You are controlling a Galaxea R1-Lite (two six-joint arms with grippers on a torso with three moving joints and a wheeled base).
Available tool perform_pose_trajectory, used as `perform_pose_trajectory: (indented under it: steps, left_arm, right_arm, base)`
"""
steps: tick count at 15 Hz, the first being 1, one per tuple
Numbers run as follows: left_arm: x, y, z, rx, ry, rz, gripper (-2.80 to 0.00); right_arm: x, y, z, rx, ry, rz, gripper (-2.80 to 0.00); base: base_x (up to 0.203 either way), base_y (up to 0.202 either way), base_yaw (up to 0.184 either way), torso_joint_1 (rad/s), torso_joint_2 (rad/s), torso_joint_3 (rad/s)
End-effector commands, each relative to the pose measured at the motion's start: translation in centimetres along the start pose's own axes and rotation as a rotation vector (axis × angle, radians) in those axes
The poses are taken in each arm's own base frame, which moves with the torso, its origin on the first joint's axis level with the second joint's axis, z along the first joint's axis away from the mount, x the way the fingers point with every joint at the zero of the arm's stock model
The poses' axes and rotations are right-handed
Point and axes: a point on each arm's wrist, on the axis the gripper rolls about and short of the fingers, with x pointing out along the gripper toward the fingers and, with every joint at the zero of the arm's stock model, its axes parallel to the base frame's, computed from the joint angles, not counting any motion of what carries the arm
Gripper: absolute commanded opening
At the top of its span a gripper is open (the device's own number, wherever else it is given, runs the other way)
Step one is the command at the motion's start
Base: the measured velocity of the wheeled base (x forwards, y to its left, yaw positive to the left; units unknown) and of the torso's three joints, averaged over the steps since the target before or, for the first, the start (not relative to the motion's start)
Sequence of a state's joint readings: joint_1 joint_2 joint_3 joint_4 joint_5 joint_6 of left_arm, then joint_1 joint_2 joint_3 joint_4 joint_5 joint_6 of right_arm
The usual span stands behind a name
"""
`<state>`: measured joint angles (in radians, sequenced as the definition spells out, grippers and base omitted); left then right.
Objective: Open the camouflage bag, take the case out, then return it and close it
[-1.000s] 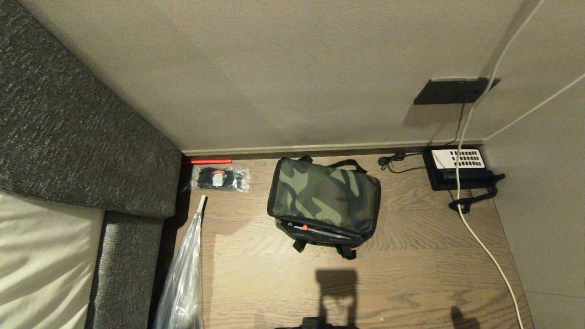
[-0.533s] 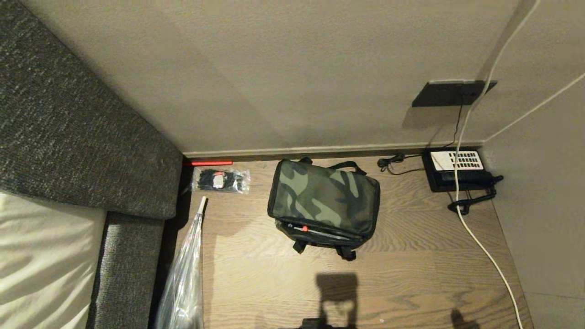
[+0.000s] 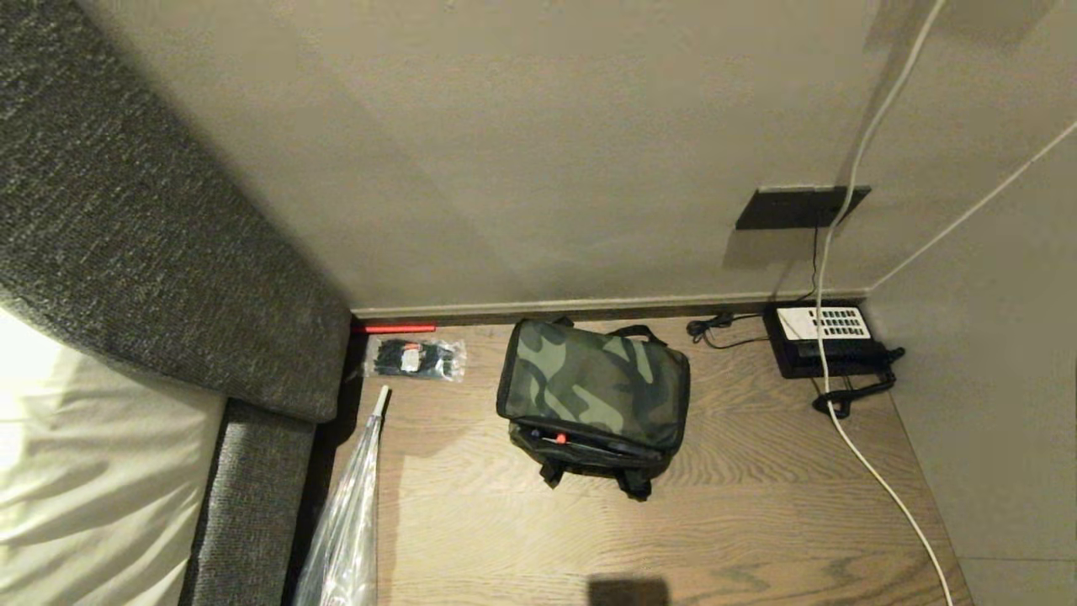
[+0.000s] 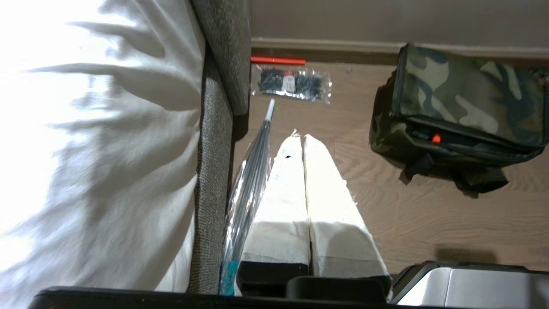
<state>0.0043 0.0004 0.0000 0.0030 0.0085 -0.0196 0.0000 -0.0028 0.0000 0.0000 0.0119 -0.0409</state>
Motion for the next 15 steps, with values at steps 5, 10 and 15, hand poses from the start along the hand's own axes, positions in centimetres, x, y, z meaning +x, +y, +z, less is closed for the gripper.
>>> perform_pose_trajectory:
  steps: [5,10,15]
  left_arm:
    - [0.02,0.0,-0.09,-0.002,0.003,0.0,-2.8]
    - [0.02,0.0,-0.09,-0.002,0.003,0.001,-2.8]
    - [0.02,0.0,-0.09,-0.002,0.003,0.001,-2.8]
  right_arm:
    - [-0.01,0.0,-0.04,-0.002,0.001,0.0,-2.8]
    - [-0.01,0.01,-0.02,-0.002,0.0,0.002,-2.8]
    - [-0.01,0.0,-0.02,0.001,0.0,-0.001,-2.8]
  base:
    - [0.0,0.0,0.0,0.001,0.0,0.2]
    - [0.0,0.0,0.0,0.003,0.0,0.205]
    - [0.0,0.0,0.0,0.003,0.0,0.203]
